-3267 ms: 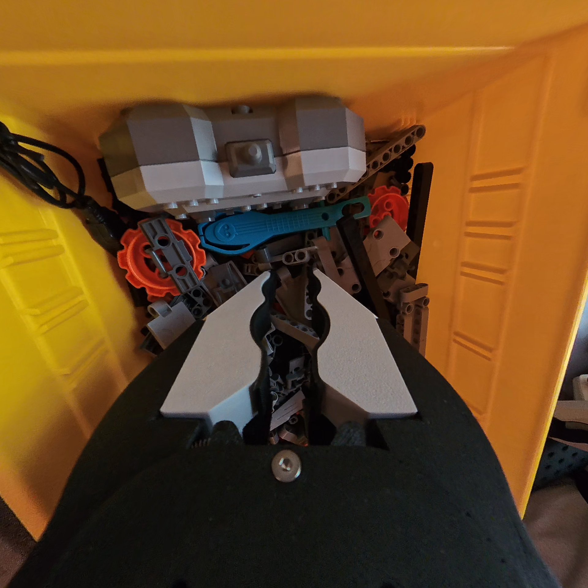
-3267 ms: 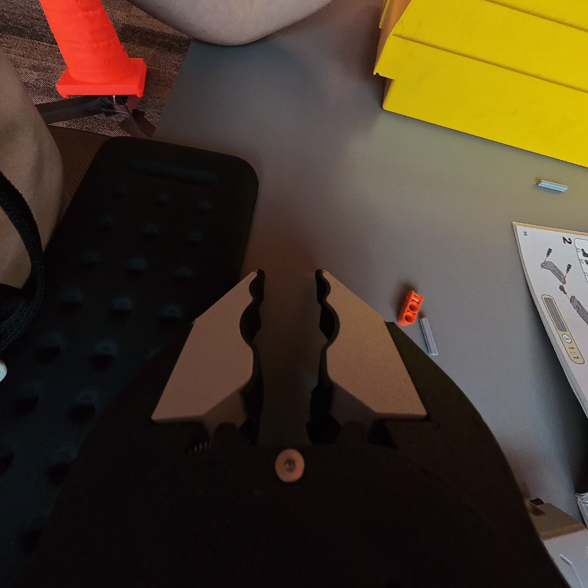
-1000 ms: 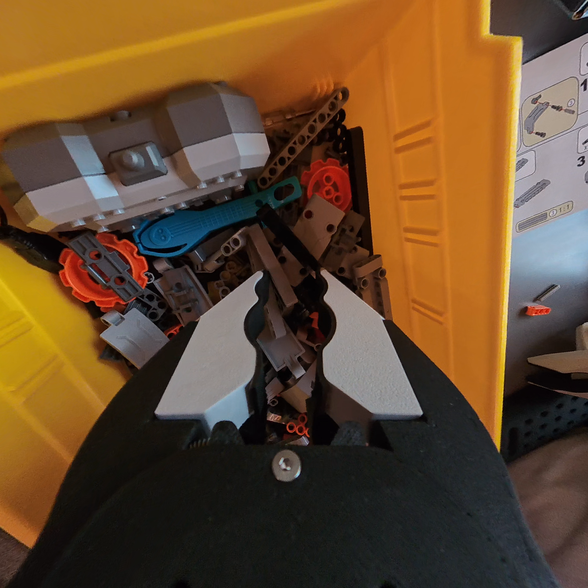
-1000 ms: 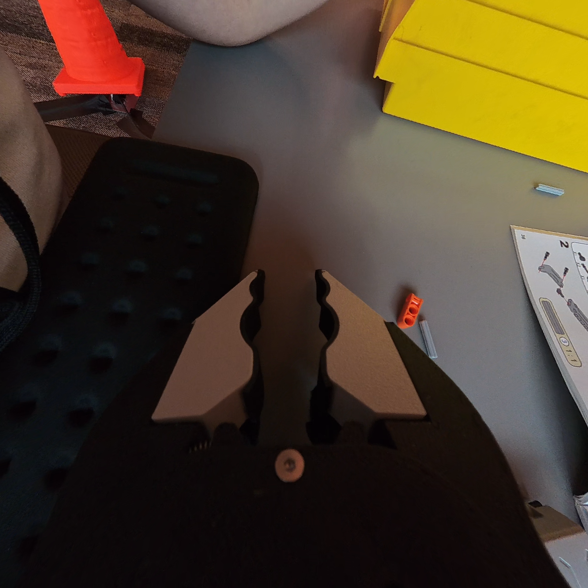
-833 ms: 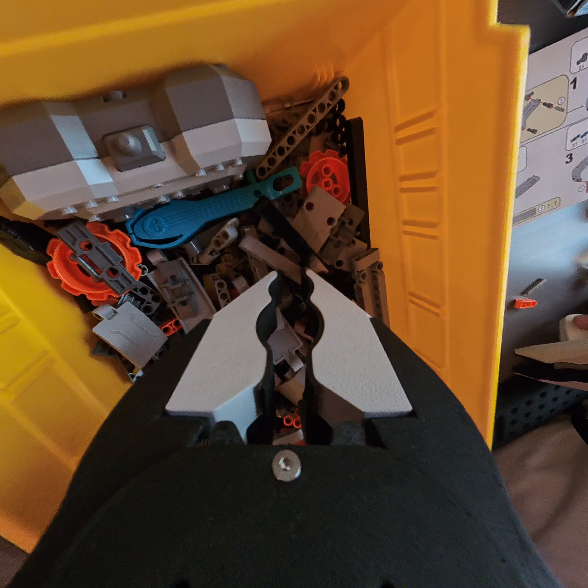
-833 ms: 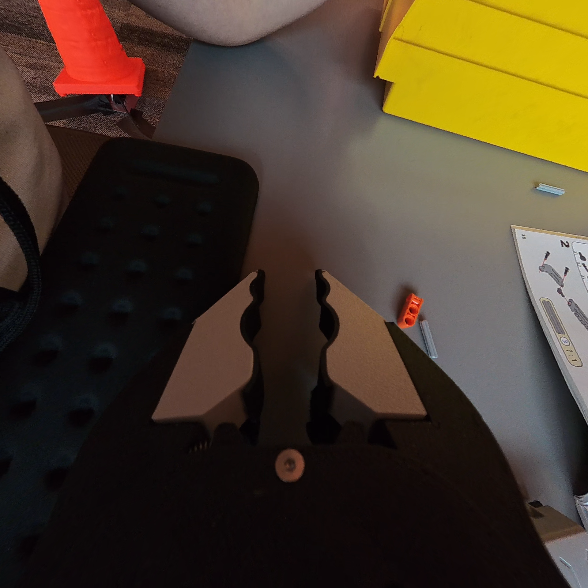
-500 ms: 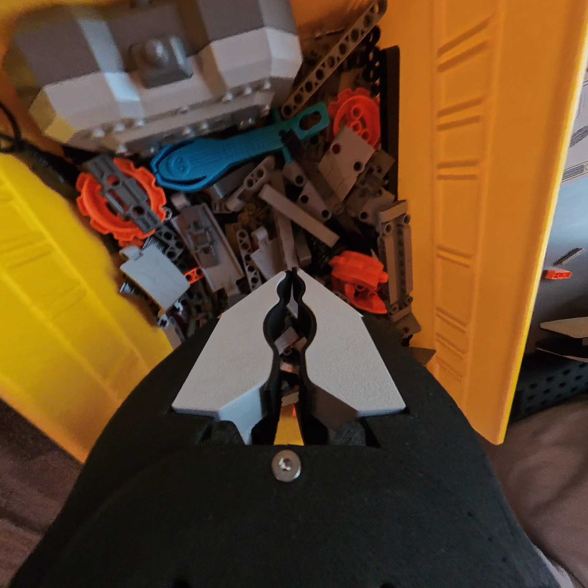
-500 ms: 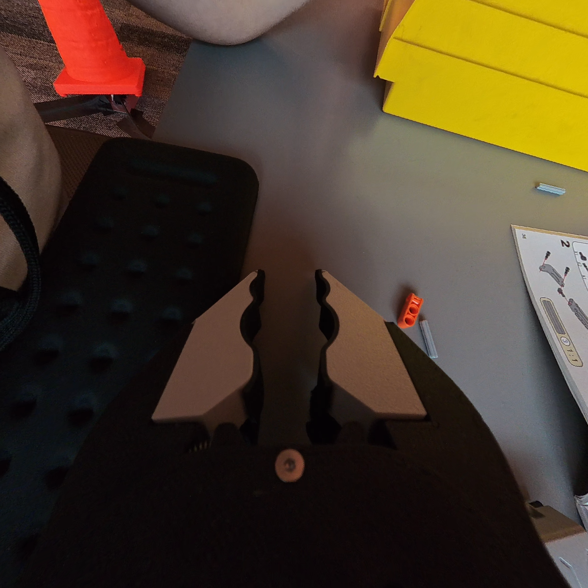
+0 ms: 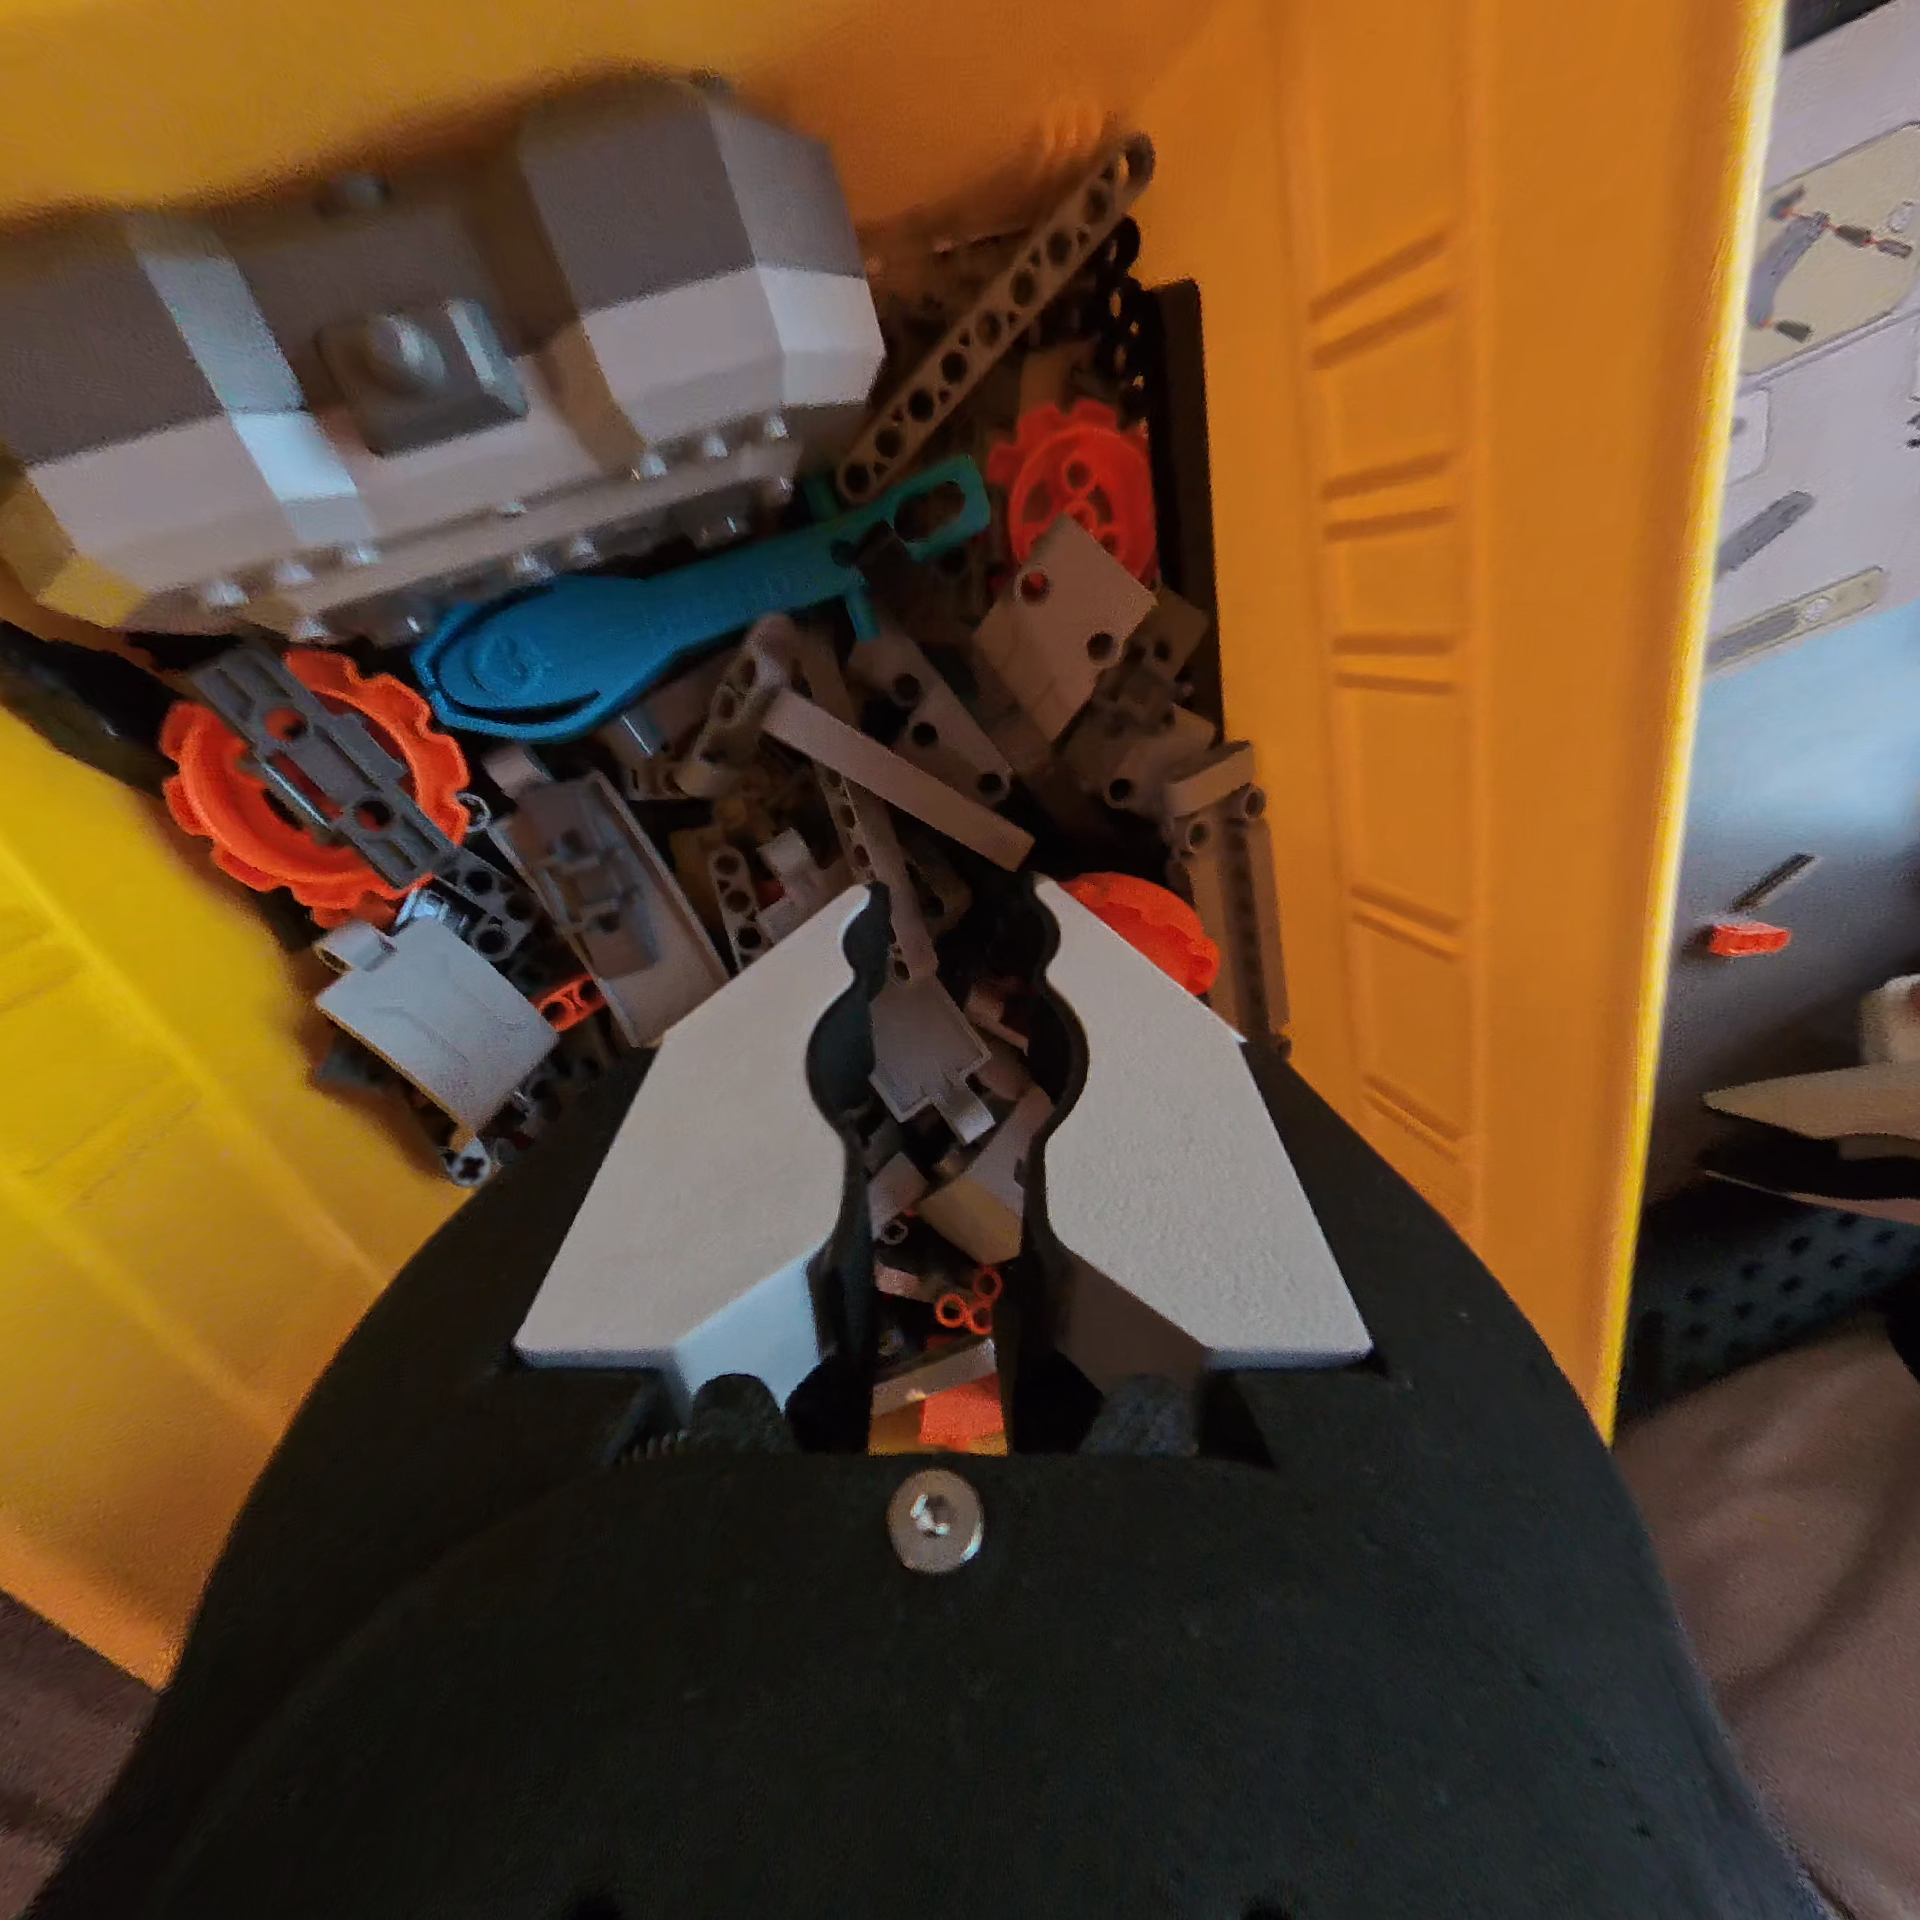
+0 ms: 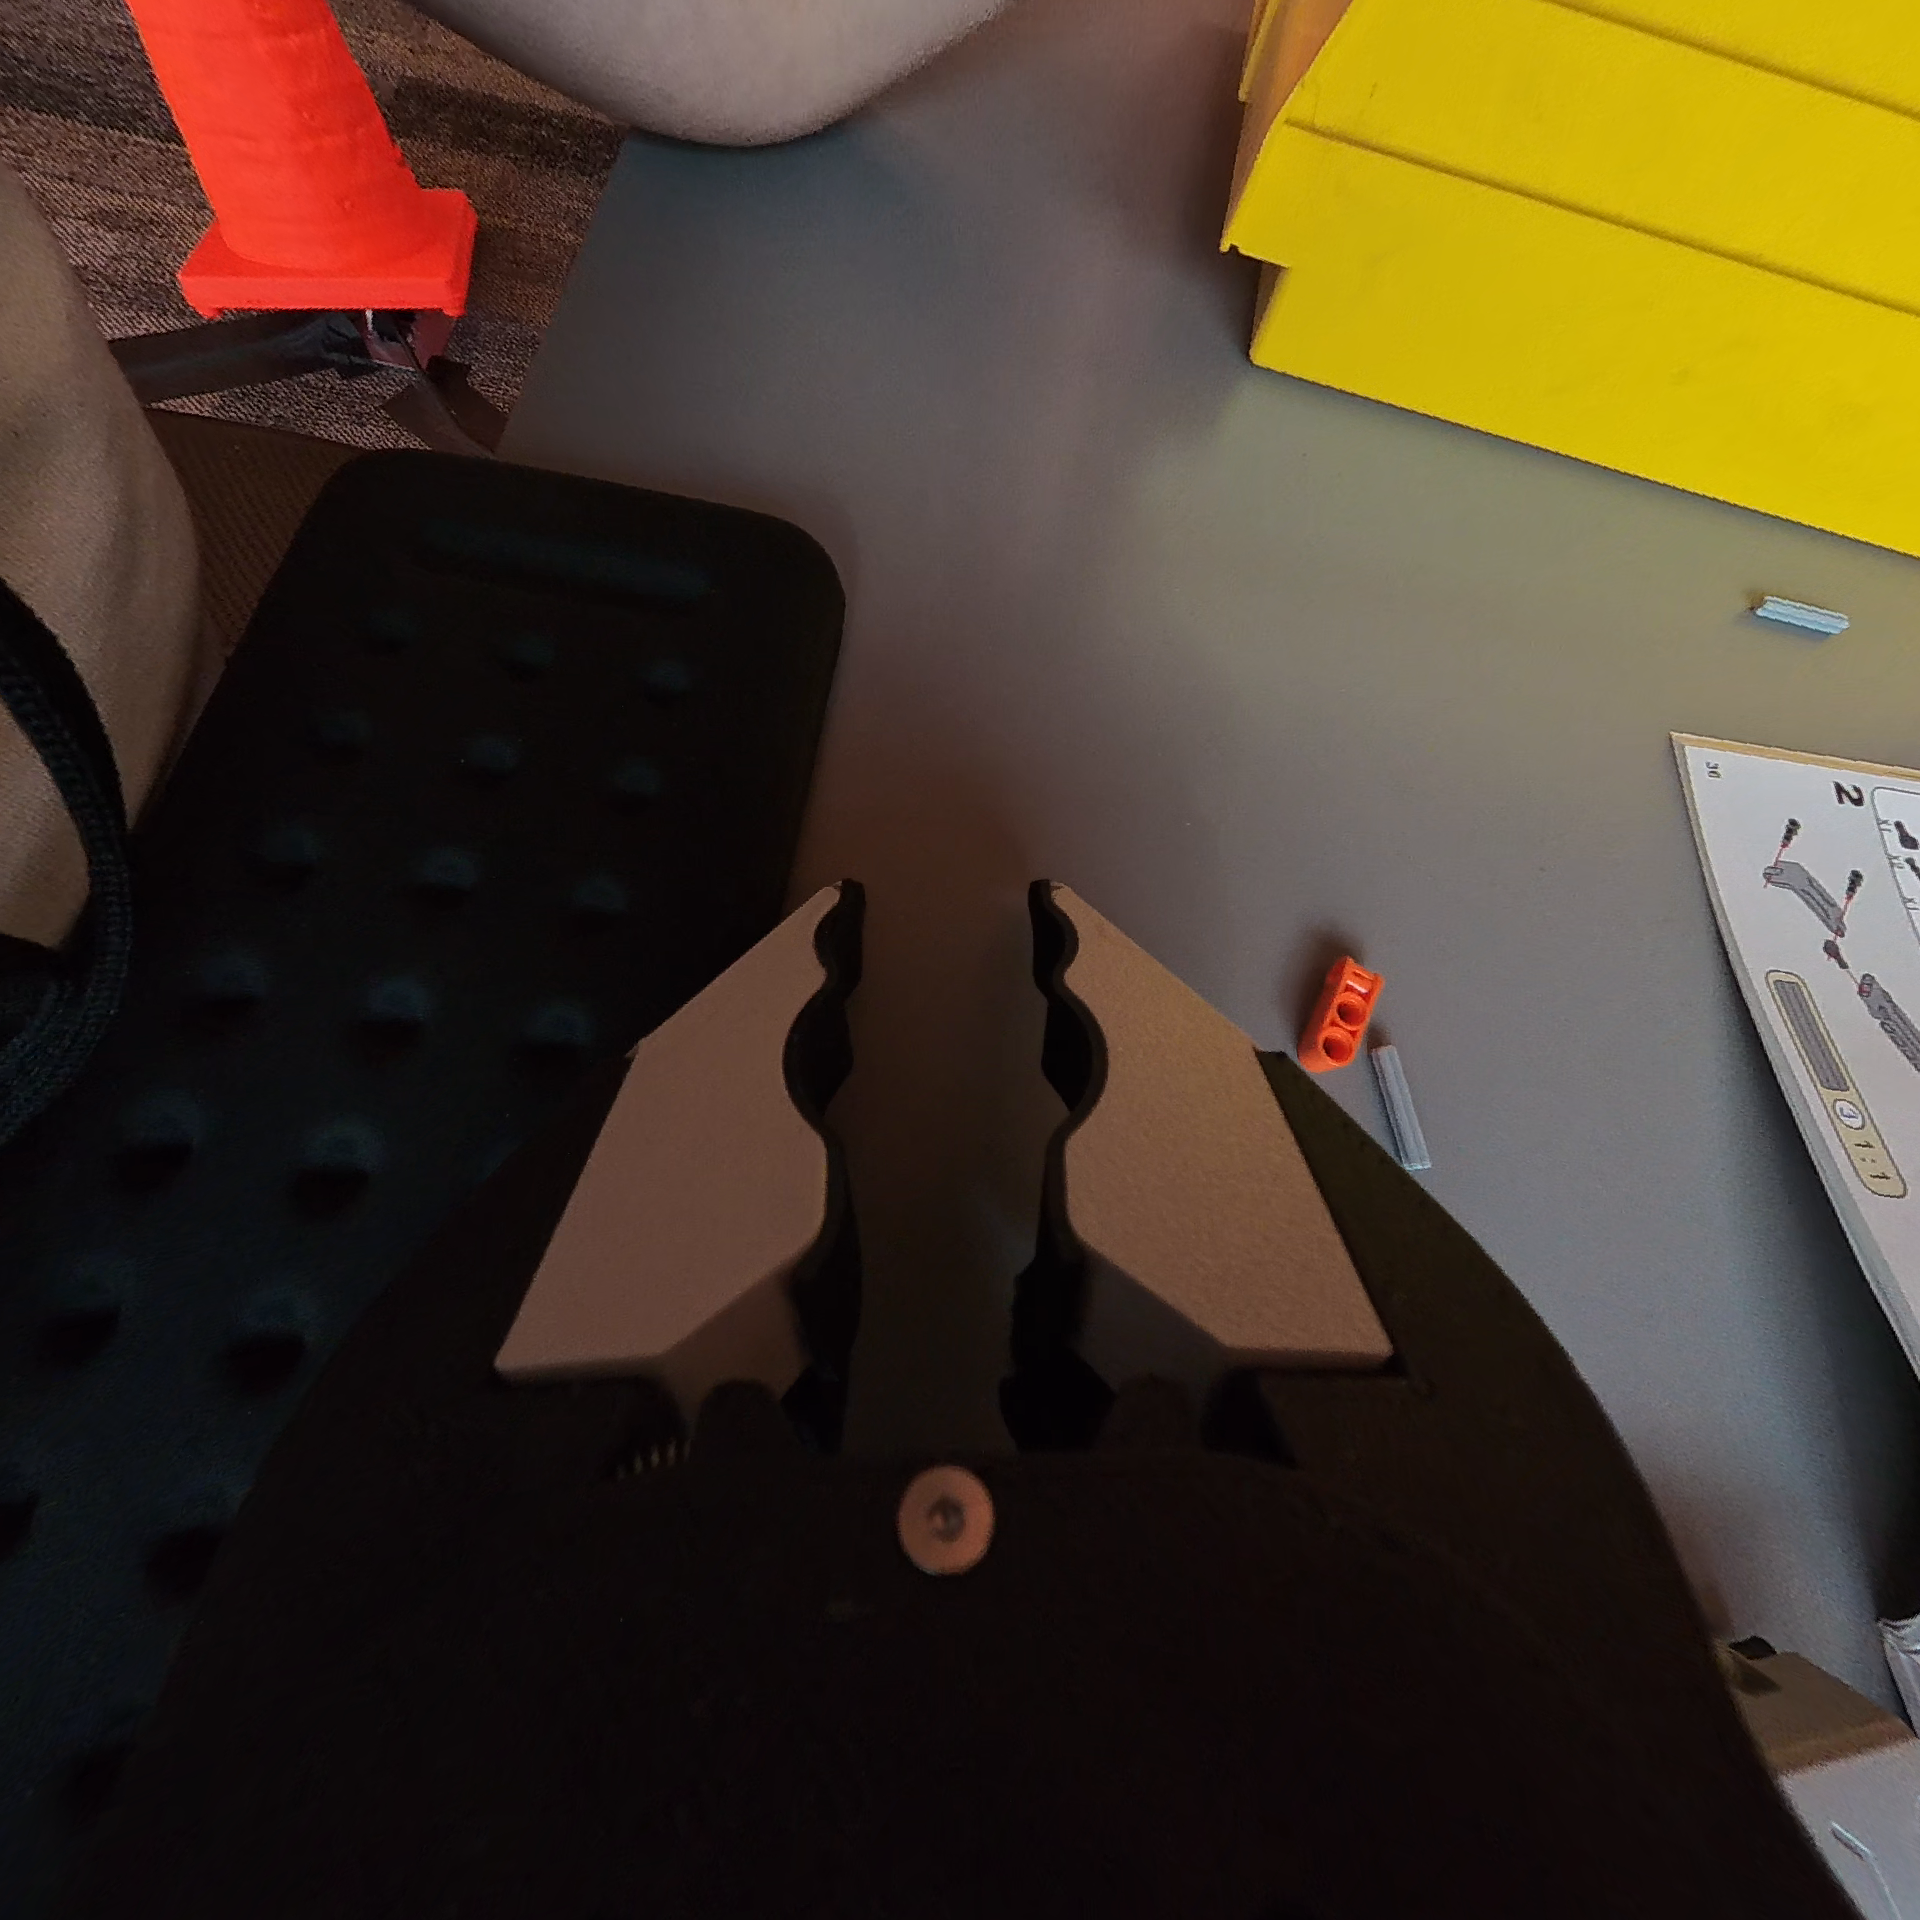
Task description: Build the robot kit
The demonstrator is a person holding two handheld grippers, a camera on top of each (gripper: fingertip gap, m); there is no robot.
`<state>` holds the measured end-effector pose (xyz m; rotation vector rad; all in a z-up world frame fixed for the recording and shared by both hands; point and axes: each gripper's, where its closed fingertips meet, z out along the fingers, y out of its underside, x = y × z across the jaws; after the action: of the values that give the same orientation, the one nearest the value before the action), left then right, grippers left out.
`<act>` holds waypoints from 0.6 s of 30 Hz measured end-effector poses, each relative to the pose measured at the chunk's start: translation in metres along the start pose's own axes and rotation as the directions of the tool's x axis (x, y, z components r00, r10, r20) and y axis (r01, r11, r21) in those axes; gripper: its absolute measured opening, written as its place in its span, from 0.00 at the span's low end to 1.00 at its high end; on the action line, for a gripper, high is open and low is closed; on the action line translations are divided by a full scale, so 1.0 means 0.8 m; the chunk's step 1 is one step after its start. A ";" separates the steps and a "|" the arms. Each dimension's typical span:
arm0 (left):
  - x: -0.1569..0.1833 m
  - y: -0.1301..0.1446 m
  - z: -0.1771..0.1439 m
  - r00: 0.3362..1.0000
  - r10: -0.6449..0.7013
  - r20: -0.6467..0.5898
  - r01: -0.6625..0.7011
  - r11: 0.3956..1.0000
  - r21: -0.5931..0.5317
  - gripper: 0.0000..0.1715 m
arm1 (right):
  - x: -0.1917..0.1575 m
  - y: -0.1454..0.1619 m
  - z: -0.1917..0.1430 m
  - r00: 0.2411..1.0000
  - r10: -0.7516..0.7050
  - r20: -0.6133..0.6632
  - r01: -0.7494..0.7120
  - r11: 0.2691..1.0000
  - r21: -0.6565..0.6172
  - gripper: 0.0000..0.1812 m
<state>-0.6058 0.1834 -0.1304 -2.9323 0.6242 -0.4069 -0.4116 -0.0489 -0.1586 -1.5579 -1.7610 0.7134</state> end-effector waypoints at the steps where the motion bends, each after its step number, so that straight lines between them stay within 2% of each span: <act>1: -0.003 -0.002 0.002 1.000 0.003 0.017 -0.003 1.000 0.000 0.11 | 0.000 0.000 0.000 1.000 0.000 0.000 0.000 1.000 0.000 0.18; 2: -0.009 0.000 0.004 0.999 0.006 0.045 -0.005 1.000 -0.014 0.09 | 0.000 0.000 0.000 1.000 -0.001 0.000 0.001 1.000 0.000 0.18; 4: -0.021 0.003 0.004 0.996 0.002 0.093 0.001 1.000 -0.028 0.00 | 0.000 0.000 0.000 1.000 -0.001 -0.001 0.001 1.000 0.000 0.18; 11: -0.041 0.038 -0.009 0.991 -0.046 0.123 0.058 0.994 -0.097 0.00 | 0.000 0.000 0.000 1.000 0.001 0.001 -0.001 1.000 0.000 0.18; 15: -0.039 0.024 -0.021 0.994 -0.073 0.078 0.073 0.997 -0.001 0.00 | 0.000 0.000 0.000 1.000 0.001 0.001 -0.001 1.000 0.000 0.18; 17: -0.031 0.009 -0.022 0.997 -0.056 0.058 0.053 0.998 0.043 0.14 | 0.000 0.000 0.000 1.000 0.001 0.002 -0.001 1.000 0.000 0.18; 18: -0.029 0.006 -0.019 0.997 -0.039 0.062 0.037 0.998 0.042 0.17 | 0.000 0.000 0.000 1.000 0.001 0.002 -0.001 1.000 0.000 0.18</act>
<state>-0.6323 0.1876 -0.1224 -2.9092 0.5461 -0.3255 -0.4116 -0.0490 -0.1587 -1.5591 -1.7616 0.7151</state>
